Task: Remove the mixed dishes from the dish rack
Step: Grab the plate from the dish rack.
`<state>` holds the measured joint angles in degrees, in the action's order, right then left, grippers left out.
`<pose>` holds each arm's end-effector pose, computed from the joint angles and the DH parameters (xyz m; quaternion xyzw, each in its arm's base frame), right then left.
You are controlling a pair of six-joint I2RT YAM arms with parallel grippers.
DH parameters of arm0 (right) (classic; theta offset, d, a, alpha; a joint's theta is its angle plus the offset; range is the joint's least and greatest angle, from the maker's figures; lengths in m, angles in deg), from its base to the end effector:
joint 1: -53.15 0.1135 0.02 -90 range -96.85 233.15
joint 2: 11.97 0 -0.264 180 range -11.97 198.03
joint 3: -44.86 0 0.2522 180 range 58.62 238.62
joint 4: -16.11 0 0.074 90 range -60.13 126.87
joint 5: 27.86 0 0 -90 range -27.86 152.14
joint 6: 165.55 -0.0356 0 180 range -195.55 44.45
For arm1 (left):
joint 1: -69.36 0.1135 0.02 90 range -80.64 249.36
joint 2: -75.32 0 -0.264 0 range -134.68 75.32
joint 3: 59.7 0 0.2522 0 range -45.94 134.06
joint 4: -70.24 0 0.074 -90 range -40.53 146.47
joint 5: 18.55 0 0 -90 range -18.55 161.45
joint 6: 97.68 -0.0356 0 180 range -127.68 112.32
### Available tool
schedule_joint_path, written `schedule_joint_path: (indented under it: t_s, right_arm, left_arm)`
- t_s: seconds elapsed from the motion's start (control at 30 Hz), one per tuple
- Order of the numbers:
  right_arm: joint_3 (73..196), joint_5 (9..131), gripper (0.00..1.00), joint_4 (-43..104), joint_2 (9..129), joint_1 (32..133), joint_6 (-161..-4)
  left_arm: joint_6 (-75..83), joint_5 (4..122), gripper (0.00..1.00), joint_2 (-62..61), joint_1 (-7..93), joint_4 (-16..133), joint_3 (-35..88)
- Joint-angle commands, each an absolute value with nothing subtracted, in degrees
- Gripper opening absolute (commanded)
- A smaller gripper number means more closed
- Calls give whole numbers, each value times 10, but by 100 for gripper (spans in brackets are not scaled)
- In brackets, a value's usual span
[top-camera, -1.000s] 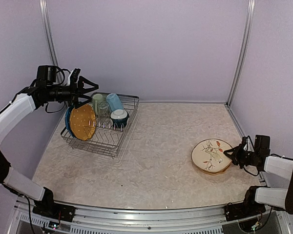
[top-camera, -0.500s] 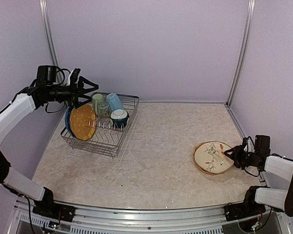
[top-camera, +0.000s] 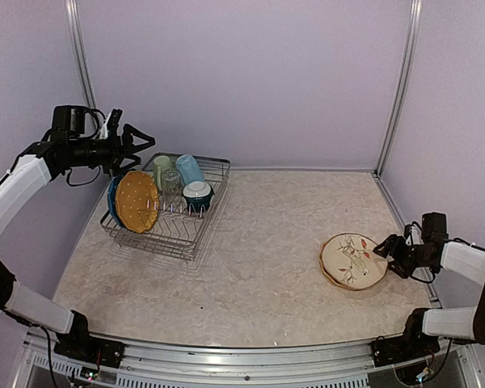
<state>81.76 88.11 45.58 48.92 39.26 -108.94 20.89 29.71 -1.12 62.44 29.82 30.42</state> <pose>0.1834 -0.0293 0.1564 0.3065 0.8759 0.2620 0.2649 0.2880 -0.0588 0.3845 0.0341 0.8165 -0.4382 0.3743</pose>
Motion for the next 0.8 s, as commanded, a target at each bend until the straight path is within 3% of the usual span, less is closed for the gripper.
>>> schedule_joint_path:
  t_s: [0.0,0.23,0.5,0.77]
  right_arm:
    - [853,841,76,503,529,397,-1055]
    - [871,788,79,504,560,444,-1057]
    - [889,746,85,530,531,458,-1050]
    - [931,696,91,582,509,488,-1067]
  left_arm:
    - [192,368,98,-27,619,233,371]
    - [190,450,99,-80,620,209,431]
    - [109,620,99,-101,626,149,403]
    - [58,674,92,-124,616,87,431]
